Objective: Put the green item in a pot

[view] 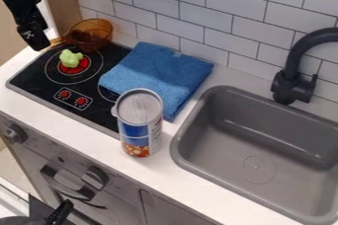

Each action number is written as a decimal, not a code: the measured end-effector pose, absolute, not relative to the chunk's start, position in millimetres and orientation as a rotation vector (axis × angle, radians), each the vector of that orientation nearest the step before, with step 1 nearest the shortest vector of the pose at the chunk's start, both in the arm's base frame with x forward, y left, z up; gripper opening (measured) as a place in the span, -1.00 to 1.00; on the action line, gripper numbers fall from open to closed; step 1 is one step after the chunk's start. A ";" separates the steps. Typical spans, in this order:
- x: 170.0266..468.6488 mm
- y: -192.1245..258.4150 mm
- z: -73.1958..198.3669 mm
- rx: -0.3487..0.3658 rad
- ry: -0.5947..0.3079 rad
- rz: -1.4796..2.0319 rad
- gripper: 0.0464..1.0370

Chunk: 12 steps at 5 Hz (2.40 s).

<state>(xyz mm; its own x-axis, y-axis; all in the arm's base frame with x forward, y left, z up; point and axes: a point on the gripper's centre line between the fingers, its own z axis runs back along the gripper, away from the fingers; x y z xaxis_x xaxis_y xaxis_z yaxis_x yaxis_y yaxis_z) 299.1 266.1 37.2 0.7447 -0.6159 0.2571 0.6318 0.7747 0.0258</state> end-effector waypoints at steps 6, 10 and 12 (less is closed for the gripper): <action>333.1 266.6 -2.5 -0.158 -0.245 0.005 0.93; 349.0 261.3 -34.8 -0.109 -0.162 0.041 0.93; 346.9 261.9 -50.3 -0.084 -0.154 0.047 0.93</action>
